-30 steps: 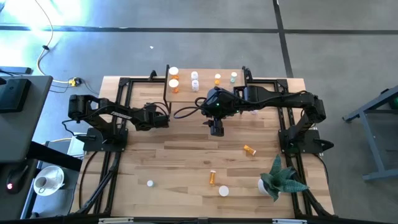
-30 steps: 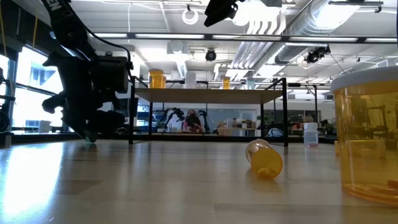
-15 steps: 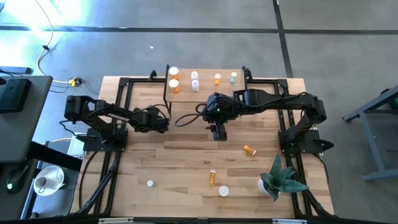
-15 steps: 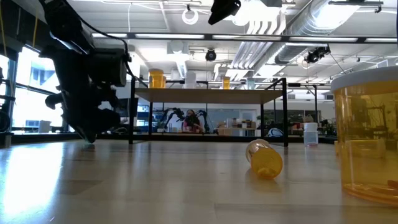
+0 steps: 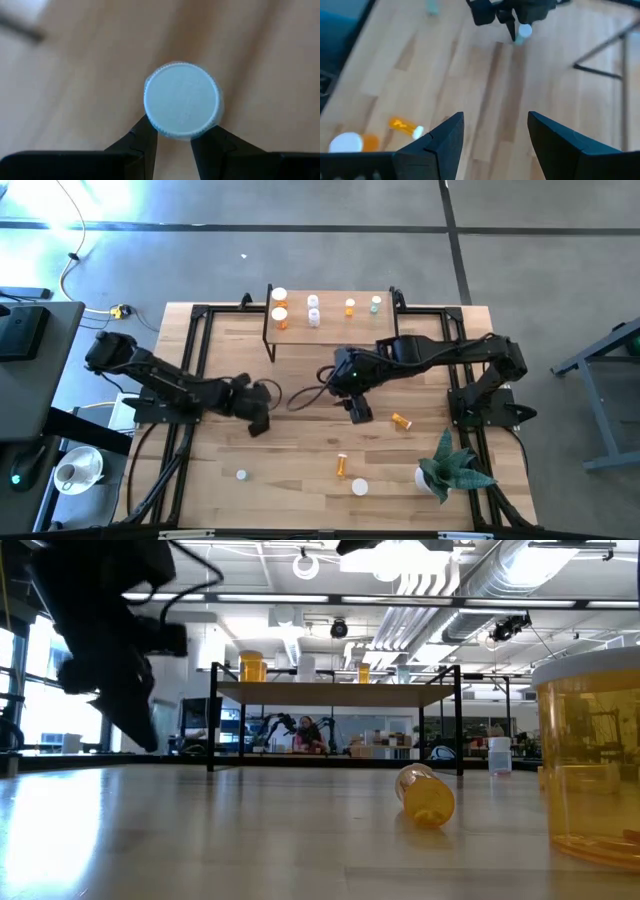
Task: Pick and place medicine bottles onto shelf by color
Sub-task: Put the top left dark green pill bottle on the shelf aligned with the other transparent pill bottle
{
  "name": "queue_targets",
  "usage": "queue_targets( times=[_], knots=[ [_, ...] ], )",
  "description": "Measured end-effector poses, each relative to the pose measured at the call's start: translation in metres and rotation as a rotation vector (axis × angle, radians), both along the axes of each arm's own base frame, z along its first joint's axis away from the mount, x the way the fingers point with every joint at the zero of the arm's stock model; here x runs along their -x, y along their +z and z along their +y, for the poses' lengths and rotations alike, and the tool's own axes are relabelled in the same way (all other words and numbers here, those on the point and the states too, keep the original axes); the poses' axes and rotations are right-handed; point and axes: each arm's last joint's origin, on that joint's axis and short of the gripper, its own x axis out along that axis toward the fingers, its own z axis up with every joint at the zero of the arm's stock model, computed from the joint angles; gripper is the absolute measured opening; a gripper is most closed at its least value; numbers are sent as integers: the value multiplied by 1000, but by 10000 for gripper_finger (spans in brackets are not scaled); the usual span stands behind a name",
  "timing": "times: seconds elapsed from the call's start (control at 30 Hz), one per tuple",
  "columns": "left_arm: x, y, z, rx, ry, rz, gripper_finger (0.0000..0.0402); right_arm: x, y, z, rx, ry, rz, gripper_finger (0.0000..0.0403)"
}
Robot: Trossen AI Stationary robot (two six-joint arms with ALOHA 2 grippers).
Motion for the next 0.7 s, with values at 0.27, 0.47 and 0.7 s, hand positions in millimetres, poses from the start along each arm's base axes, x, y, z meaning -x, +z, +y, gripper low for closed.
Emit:
queue_targets(
  times=[0.27, 0.47, 0.7],
  knots=[
    [-17, 11, -31, 11, -210, -226, 93, -12, -11, 24, -17, 188, -29, 211],
    [-28, 22, -41, -14, -257, -393, 93, -28, -25, 37, -2, 259, -51, 211],
    [-38, 35, -44, -97, -337, -530, 93, -45, -29, 42, -60, 251, -146, 211]
  ],
)
